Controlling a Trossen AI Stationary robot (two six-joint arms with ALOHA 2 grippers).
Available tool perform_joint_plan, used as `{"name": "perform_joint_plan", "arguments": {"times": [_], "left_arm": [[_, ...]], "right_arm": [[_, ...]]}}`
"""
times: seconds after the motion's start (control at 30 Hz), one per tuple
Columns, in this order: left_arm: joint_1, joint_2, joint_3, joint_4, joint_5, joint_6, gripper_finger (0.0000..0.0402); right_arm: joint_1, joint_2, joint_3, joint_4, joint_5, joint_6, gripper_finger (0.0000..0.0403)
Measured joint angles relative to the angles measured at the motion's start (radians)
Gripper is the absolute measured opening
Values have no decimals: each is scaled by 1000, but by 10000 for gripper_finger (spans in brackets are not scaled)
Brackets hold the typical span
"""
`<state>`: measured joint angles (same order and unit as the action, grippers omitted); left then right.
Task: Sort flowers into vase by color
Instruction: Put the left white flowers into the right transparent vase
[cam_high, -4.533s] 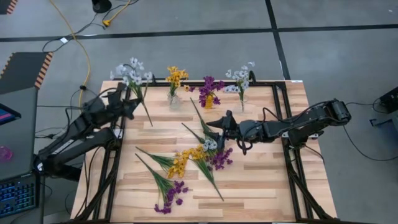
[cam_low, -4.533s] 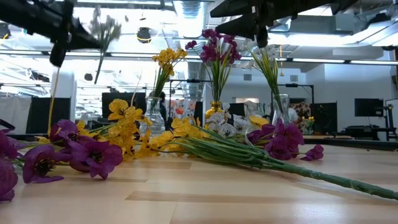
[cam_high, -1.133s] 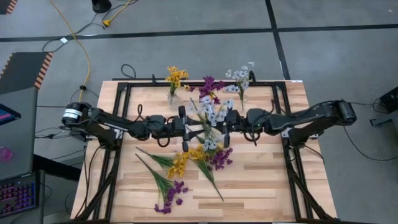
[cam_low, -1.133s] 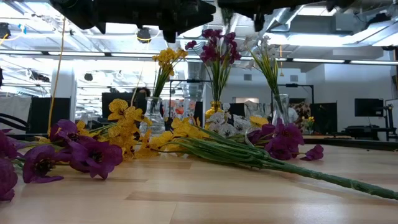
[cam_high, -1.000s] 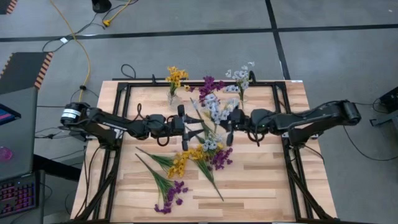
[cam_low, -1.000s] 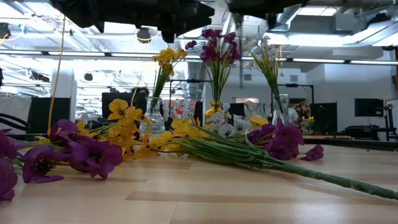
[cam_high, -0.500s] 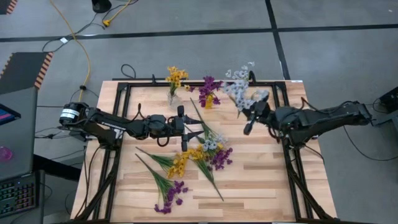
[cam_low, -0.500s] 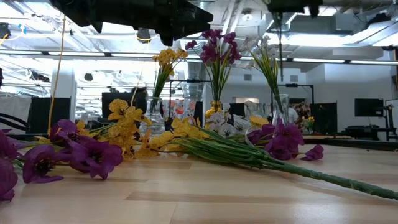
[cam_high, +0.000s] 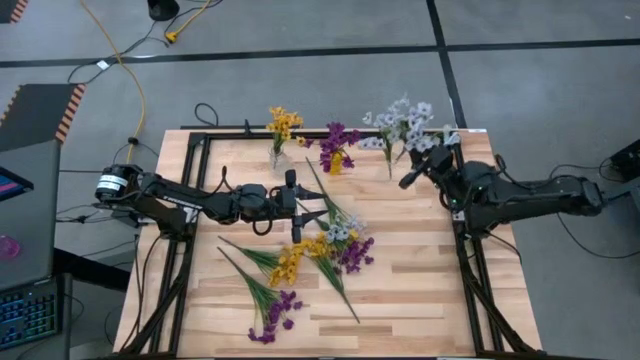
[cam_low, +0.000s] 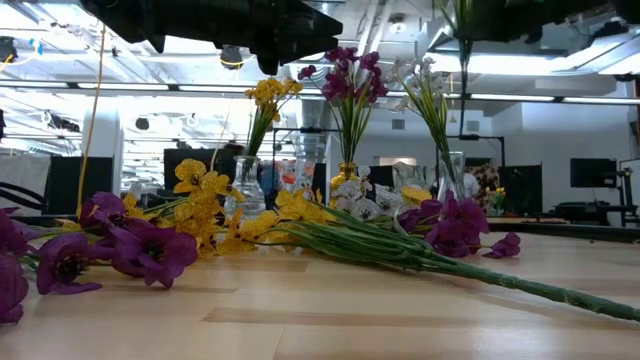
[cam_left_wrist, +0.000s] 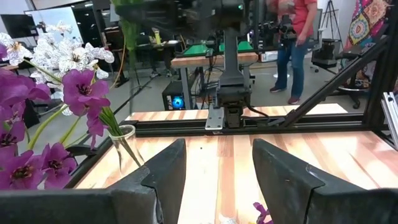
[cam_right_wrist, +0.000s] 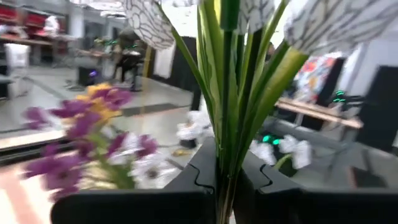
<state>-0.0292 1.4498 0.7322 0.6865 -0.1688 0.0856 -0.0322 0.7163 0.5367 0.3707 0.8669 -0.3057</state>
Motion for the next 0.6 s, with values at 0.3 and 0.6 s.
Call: {"name": "perform_joint_plan", "arguments": {"times": [0.3,0.6], "left_arm": [[0,0,0,0,0,0,173],[0,0,0,0,0,0,173]], "right_arm": [[-119,51,-64,66,-84,33,46],[-143,91,-77,131,-86,48,46]]}}
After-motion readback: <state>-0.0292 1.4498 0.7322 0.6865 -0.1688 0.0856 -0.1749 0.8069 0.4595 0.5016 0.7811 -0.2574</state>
